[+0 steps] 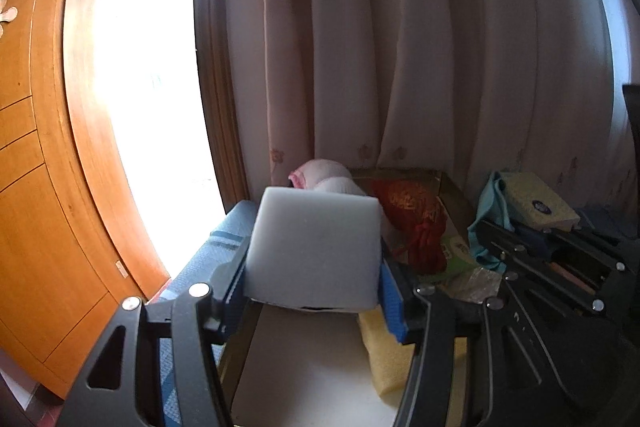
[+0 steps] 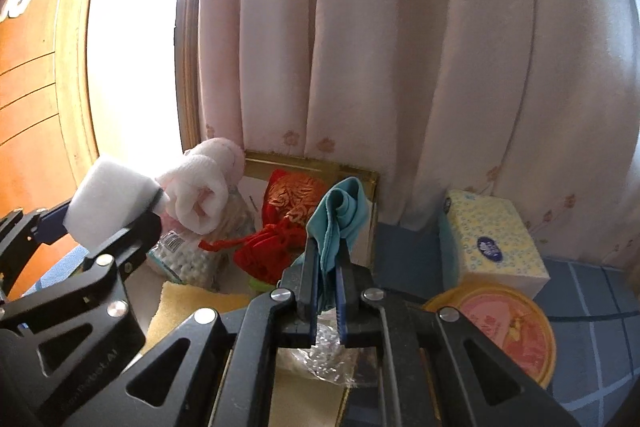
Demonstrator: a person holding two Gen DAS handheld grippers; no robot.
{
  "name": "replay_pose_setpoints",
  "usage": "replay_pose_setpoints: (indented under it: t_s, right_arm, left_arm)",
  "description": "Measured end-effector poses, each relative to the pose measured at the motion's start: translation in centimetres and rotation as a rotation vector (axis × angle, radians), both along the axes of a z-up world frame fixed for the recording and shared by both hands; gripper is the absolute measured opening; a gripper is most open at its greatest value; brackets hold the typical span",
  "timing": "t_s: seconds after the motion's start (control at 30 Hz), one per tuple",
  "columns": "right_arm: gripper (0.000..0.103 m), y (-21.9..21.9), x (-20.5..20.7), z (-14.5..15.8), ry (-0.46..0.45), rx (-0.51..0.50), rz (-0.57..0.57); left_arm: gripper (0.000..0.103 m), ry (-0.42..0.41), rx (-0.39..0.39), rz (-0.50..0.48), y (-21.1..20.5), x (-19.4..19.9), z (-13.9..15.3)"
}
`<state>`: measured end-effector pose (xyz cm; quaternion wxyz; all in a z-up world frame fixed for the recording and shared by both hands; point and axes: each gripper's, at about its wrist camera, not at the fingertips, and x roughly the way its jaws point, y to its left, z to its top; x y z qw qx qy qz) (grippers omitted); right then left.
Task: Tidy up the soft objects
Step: 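Carry the white sponge and teal cloth with both grippers over the gold tray, then open both grippers to drop the sponge and cloth into the tray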
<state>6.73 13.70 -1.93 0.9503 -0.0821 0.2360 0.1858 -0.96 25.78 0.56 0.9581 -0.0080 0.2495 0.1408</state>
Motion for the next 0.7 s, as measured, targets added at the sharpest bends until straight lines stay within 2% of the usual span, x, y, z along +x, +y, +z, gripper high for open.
replay_pose_setpoints:
  t_s: [0.07, 0.1, 0.17, 0.27, 0.33, 0.37, 0.4, 0.43, 0.47, 0.5, 0.6, 0.7]
  right_arm:
    - [0.011, 0.3, 0.2, -0.2, 0.016, 0.001, 0.038]
    - [0.017, 0.4, 0.0, -0.1, 0.016, 0.003, 0.058]
    - [0.021, 0.5, -0.4, 0.0, 0.001, 0.009, 0.083]
    - [0.029, -0.3, -1.2, 0.5, -0.037, 0.055, 0.096]
    - [0.036, -1.2, -1.7, 0.8, -0.065, 0.103, 0.096]
    - [0.044, -1.7, -1.9, 0.8, -0.077, 0.128, 0.092]
    - [0.059, -2.3, -2.1, 0.9, -0.088, 0.152, 0.087]
    - [0.066, -2.8, -2.4, 1.1, -0.101, 0.178, 0.083]
    - [0.078, -3.7, -3.0, 1.3, -0.13, 0.215, 0.07]
    - [0.087, -4.2, -3.4, 1.4, -0.151, 0.236, 0.065]
    - [0.092, -5.0, -4.8, 1.7, -0.216, 0.26, 0.029]
    - [0.092, -4.9, -5.4, 1.8, -0.256, 0.233, -0.006]
  left_arm:
    - [0.056, 0.013, -0.006, 0.001, 0.0, -0.2, 0.1]
    - [0.055, 0.015, -0.006, -0.005, 0.0, -0.1, 0.1]
    - [0.057, 0.011, -0.003, 0.014, 0.1, -0.2, 0.1]
    - [0.07, -0.017, -0.027, 0.04, 0.6, -0.9, 0.4]
    - [0.083, -0.042, -0.046, 0.057, 1.0, -1.5, 0.6]
    - [0.086, -0.05, -0.051, 0.064, 1.3, -1.5, 0.5]
    - [0.091, -0.061, -0.055, 0.08, 1.5, -1.8, 0.6]
    - [0.099, -0.072, -0.06, 0.096, 1.7, -2.1, 0.6]
    - [0.103, -0.082, -0.068, 0.103, 1.8, -2.3, 0.7]
    - [0.103, -0.091, -0.076, 0.098, 1.8, -2.4, 0.7]
    - [0.103, -0.102, -0.051, 0.073, 1.2, -2.6, 0.9]
    - [0.103, -0.099, 0.024, 0.059, -0.5, -2.5, 1.1]
